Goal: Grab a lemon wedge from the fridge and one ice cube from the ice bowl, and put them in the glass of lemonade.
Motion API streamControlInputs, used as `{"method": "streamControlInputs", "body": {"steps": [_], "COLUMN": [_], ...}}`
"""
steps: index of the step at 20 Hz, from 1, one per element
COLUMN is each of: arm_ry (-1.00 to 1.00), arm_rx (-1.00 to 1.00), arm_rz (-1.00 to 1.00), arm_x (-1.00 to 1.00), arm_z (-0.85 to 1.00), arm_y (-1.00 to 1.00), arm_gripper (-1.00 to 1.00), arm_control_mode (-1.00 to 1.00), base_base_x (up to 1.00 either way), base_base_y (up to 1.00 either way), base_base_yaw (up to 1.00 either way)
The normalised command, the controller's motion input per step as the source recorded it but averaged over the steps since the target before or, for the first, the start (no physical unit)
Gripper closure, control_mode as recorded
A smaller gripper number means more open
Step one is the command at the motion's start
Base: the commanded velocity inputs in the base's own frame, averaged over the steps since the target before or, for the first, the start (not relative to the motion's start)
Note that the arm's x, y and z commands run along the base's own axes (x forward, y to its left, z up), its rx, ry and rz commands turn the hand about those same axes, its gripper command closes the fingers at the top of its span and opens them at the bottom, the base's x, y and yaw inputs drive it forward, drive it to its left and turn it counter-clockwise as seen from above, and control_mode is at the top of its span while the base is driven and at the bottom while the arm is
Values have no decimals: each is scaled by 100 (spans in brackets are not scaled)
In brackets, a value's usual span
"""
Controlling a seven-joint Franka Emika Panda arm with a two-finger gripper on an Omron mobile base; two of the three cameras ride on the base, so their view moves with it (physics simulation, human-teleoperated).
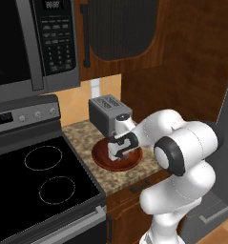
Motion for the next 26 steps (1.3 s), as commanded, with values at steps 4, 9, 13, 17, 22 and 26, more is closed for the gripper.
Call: {"method": "streamControlInputs", "body": {"steps": [4,9,13,17,22,26], "arm_ry": [0,0,0,0,0,0], "arm_rx": [0,-1,-3,-4,-3,-1], "arm_rz": [0,0,0,0,0,0], "arm_x": [21,13,15,19,0,-31], "arm_z": [-9,-20,-28,-27,-26,-34], "arm_y": [0,0,0,1,5,1], "arm_gripper": [-100,-100,-100,-100,-100,-100], "arm_control_mode": [-100,-100,-100,-100,-100,-100], "base_base_x": [0,0,0,0,0,0], "base_base_y": [0,0,0,0,0,0], "base_base_yaw": [0,0,0,0,0,0]}}
